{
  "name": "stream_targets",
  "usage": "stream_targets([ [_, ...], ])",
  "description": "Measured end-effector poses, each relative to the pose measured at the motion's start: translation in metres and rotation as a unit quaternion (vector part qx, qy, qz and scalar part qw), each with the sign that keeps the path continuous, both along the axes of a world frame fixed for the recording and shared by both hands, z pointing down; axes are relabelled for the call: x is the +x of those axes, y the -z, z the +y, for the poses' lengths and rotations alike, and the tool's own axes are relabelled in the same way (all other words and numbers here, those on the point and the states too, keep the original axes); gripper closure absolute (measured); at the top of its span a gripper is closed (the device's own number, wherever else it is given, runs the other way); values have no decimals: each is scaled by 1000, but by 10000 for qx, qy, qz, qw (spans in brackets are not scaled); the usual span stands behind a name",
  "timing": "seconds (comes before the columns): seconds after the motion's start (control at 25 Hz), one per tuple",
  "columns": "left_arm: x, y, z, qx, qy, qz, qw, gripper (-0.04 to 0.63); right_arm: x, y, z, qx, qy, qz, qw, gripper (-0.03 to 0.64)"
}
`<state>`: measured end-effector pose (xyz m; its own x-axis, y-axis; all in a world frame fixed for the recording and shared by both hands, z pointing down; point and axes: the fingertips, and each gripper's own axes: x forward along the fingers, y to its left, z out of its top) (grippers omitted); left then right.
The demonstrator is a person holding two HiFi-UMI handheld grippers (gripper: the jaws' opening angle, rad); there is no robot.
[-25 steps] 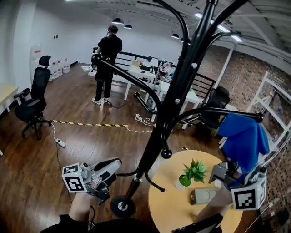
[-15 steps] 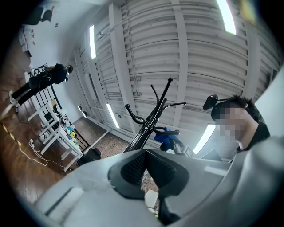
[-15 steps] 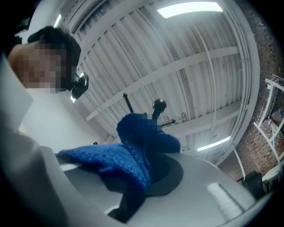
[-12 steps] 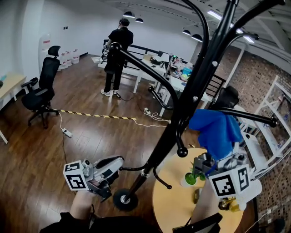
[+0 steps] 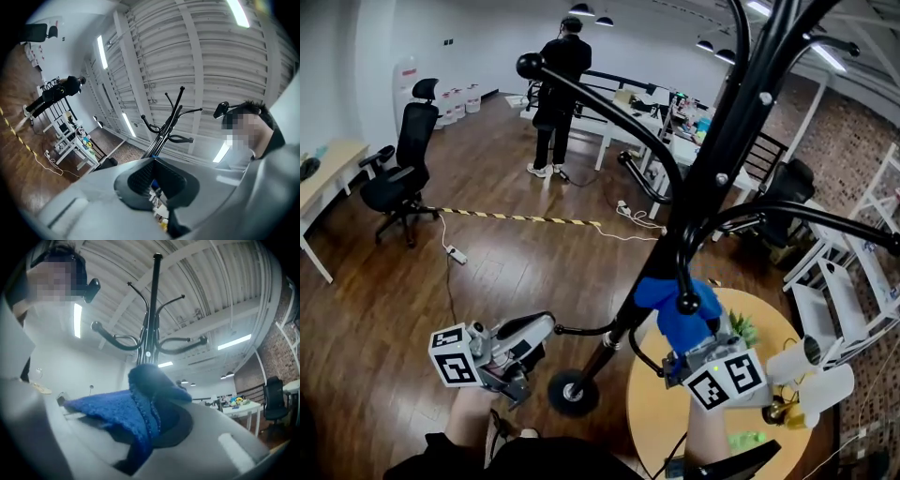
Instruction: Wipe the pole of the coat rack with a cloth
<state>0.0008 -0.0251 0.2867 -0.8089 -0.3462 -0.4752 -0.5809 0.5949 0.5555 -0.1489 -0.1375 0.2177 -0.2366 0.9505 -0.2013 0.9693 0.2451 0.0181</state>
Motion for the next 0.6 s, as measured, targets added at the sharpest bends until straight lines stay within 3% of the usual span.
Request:
stream_targets([
  [0.08, -3, -1, -2, -6, -37, 49, 10000, 592, 0, -40, 1, 389, 70, 302, 9988, 594],
  [0.2, -9, -4, -8, -12, -135, 120, 9998, 592, 10, -113, 4, 1469, 249, 447, 9878, 594],
  [0.36, -22, -3, -18, -33, -305, 166, 9994, 592, 13, -196, 7, 3126, 211, 102, 9496, 594],
  [0.44, -28, -3, -23, -44, -392, 177, 9991, 592, 14, -208, 4, 3313, 272, 398, 9423, 594],
  [0.6, -42, -3, -31, -48, -546, 173, 9983, 592, 16, -200, -18, 3196, 402, 878, 9426, 594],
])
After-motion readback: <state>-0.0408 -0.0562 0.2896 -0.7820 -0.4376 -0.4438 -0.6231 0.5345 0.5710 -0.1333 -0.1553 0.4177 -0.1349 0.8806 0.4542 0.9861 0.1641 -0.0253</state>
